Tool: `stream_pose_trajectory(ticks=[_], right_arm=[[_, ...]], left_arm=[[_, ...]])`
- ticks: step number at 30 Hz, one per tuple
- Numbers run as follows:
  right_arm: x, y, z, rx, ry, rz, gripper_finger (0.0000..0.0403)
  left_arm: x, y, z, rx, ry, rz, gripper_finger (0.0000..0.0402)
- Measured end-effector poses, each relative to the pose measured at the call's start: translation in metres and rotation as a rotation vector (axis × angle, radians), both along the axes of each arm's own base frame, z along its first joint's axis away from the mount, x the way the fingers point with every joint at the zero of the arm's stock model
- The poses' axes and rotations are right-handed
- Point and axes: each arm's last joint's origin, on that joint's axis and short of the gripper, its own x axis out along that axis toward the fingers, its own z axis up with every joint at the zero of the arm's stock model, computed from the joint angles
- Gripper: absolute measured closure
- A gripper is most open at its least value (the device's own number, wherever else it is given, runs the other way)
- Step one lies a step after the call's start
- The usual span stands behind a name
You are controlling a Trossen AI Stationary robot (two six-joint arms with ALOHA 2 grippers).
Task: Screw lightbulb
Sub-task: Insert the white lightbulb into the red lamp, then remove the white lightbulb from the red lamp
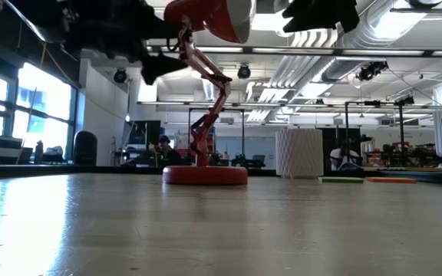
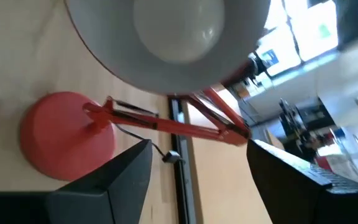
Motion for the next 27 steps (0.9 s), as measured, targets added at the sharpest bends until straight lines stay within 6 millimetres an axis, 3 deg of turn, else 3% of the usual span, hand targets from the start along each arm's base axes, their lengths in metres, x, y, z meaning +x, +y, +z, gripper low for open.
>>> stream_pose_trajectory(ticks=[8,16,23,27], right_arm=[[-0.013,-0.005,0.005,0.061,-0.043,-0.086,0.0144],[-0.033,-0.01,0.014,0.169,-0.099,-0.108,0.0144],[-0.023,-0.006,0.013,0.538,-0.197,0.039,0.0144],[-0.005,0.003,0.003,0.587,-0.209,0.068,0.0144]], left_arm=[[-0.031,-0.016,0.016,0.156,0.113,0.364,0.007],[-0.034,-0.044,0.017,0.269,0.161,0.543,0.007],[-0.018,-0.081,-0.011,0.3,0.261,0.707,0.0071],[-0.003,-0.104,-0.031,0.275,0.27,0.692,0.0071]])
